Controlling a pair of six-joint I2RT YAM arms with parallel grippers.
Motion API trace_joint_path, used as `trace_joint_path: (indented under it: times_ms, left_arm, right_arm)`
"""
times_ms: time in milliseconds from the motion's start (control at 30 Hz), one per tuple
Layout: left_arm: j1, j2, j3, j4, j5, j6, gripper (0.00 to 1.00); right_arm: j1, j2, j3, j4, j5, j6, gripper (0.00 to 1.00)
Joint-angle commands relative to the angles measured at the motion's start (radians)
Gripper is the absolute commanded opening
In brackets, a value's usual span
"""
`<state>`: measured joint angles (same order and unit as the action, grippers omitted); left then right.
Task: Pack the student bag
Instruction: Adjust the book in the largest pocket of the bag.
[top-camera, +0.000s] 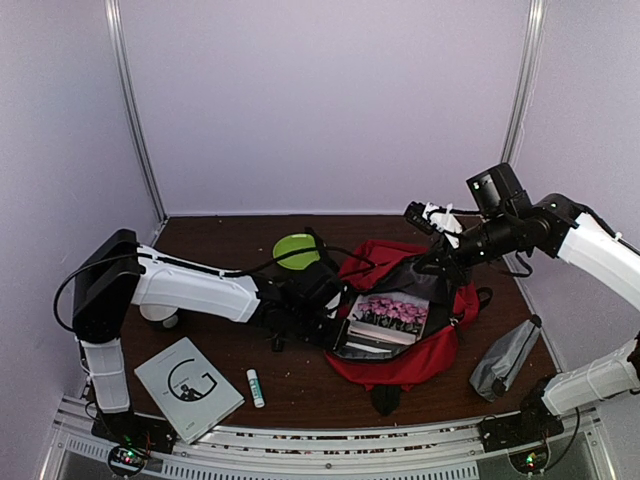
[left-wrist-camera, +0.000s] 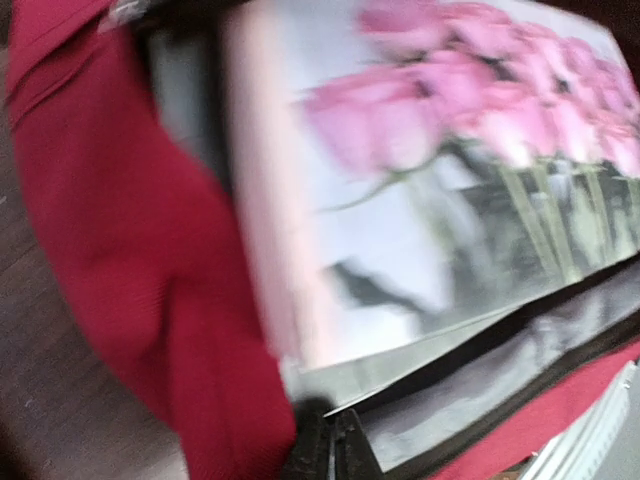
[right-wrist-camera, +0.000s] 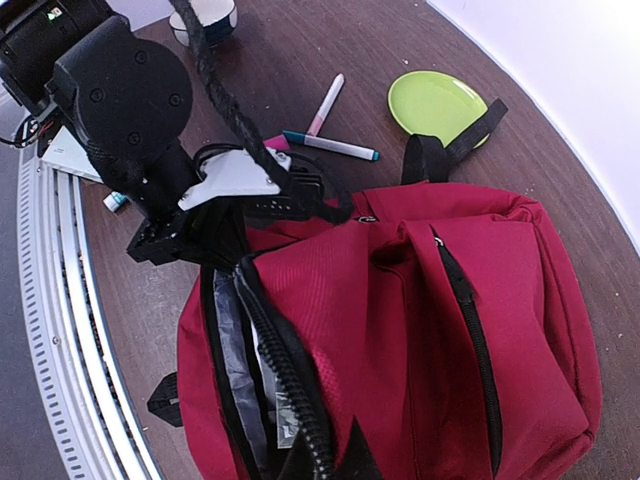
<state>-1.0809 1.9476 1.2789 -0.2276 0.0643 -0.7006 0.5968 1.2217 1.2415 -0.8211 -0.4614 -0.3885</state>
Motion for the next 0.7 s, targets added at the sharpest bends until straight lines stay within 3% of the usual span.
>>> trace_joint_path:
  times_ms: [0,233,367,533,667]
  left_arm:
    - [0.016,-0.081,-0.061,-0.091,-0.176,-0.079,0.06]
    - [0.013,-0.235,-0.175,-0.017,-0.253,-0.101,0.02]
    - [0.005,-0.284,-0.257,0.255,-0.057,0.016,0.06]
    - [0.001,-0.229,-0.200,0.369,0.113,0.122,0.07]
    - [0.001,-0.127,-0.136,0.457,0.251,0.144,0.00]
  right_arm:
    - [-0.015,-0.032,0.003,0.061,0.045,0.010,0.00]
    - [-0.026,-0.031,-0.015,0.063,0.037,0.003,0.00]
    - [-0.026,-0.038,-0.041,0.066,0.013,-0.022,0.00]
    - [-0.026,-0.044,-0.055,0.079,-0.045,-0.015,0.00]
    - [-0.026,-0.060,-0.040,0.081,-0.061,-0.014,0.00]
